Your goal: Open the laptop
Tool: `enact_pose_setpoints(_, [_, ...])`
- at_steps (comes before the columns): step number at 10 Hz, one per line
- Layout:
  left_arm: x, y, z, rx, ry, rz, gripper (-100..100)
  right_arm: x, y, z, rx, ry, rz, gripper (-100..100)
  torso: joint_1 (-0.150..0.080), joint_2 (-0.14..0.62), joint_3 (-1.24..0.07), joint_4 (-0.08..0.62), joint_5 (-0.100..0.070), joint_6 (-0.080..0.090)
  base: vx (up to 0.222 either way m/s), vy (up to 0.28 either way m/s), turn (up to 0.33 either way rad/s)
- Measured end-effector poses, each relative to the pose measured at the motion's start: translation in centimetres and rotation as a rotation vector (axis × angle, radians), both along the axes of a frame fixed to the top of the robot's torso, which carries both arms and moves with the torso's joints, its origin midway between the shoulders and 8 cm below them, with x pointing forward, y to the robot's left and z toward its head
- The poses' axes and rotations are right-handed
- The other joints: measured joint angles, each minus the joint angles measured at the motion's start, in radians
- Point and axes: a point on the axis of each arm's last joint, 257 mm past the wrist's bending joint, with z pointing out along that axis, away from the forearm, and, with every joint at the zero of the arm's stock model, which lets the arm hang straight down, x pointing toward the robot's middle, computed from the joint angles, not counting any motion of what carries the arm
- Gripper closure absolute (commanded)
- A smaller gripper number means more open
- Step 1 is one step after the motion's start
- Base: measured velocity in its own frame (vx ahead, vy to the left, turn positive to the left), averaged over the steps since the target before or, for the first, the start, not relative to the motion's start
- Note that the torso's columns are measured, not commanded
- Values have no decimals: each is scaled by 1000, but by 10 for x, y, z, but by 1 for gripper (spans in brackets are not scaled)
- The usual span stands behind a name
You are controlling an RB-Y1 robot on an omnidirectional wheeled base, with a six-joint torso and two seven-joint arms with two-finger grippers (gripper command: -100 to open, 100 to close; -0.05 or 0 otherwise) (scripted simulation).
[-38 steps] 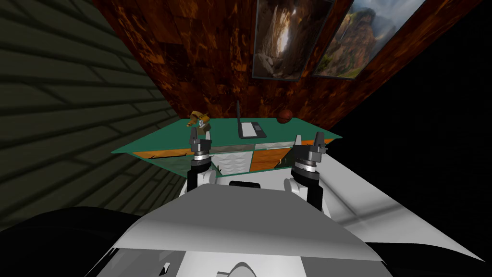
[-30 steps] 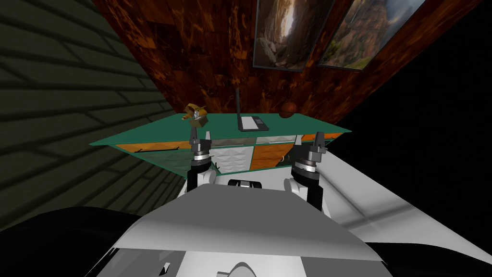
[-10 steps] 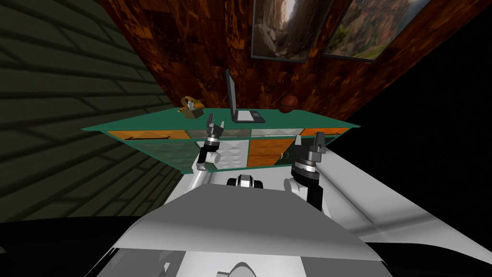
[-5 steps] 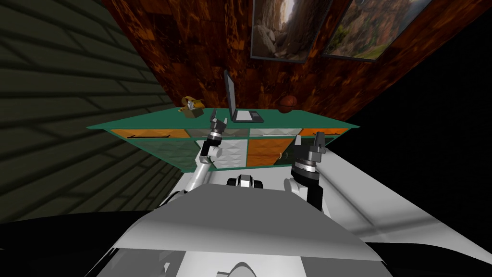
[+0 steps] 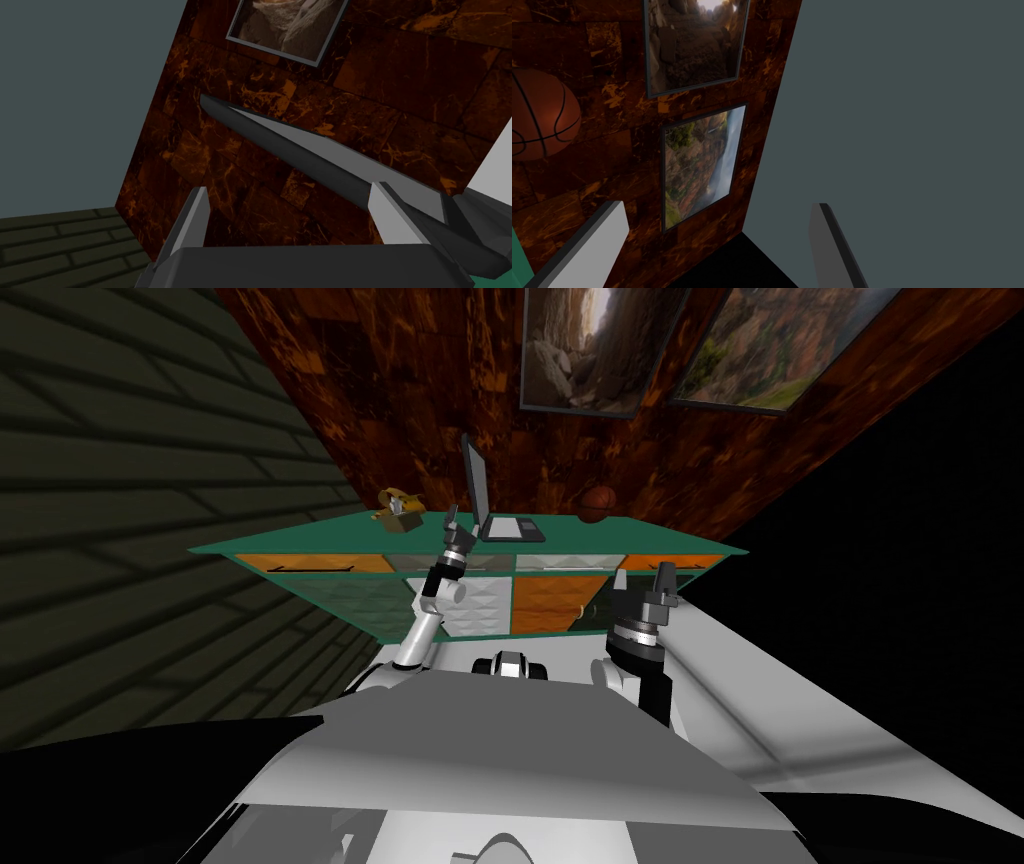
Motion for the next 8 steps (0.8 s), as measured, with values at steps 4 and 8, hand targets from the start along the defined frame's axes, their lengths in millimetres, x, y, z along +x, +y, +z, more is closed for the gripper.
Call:
enact_pose_setpoints(4, [30, -14, 22, -18, 32, -62, -100, 0, 0, 0, 0, 0, 0, 0, 1, 0, 0, 0, 0, 0, -19, -67, 32])
enact_pose_setpoints(8, [62, -21, 41, -37, 88, -105, -100, 0, 0, 0, 0, 0, 0, 0, 0, 0, 0, 0, 0, 0, -14, -56, 19])
